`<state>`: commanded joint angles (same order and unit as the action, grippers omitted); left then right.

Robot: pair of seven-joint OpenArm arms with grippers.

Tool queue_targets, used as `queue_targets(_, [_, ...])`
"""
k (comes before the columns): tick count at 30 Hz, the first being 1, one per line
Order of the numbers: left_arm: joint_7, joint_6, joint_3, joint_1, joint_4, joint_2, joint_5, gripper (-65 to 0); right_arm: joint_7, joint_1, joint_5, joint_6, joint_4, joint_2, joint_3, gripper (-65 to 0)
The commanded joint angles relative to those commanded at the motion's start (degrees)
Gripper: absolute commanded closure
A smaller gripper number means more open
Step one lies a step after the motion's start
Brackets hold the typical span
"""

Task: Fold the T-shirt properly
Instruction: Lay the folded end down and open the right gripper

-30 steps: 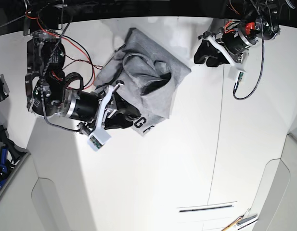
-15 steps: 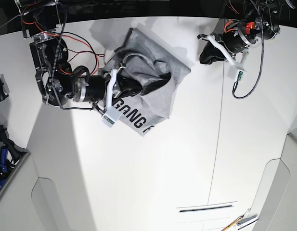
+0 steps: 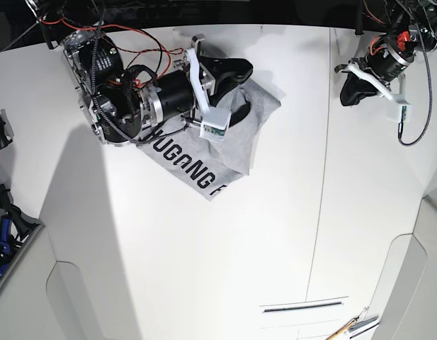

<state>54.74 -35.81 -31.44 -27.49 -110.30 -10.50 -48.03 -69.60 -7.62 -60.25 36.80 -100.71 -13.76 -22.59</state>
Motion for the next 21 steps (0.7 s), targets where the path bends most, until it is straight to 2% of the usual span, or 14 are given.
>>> queue_targets(2, [0.2, 0.0, 0.02, 0.0, 0.0, 0.0, 0.0, 0.0, 4.55, 0.0, 5.49, -0.85, -0.5, 1.11, 4.42, 0.0])
queue_targets(4, [0.22, 0.0, 0.02, -0.02, 0.0, 0.02, 0.0, 0.0, 7.41, -0.02, 8.57, -1.66, -0.48, 2.64, 10.14, 0.0])
queue_targets(7, [0.39, 0.0, 0.02, -0.02, 0.0, 0.02, -0.74, 0.0, 8.31, -0.26, 10.62, -2.1, -0.42, 4.28, 18.88, 0.0])
queue_targets(11, [0.39, -0.02, 0.02, 0.0, 0.0, 0.02, -2.86, 0.0, 8.28, -0.28, 12.92, -2.1, 1.16, 3.85, 26.53, 0.0])
queue_targets(16, [0.72, -0.02, 0.02, 0.0, 0.0, 0.02, -3.65, 0.0, 8.33, -0.26, 13.6, -2.08, 10.34, 3.5, 28.44, 0.0])
queue_targets(21, [1.27, 0.0, 0.02, -0.02, 0.0, 0.02, -3.67, 0.0, 10.34, -0.31, 6.29, -1.38, 18.01, 3.48, 26.43, 0.0])
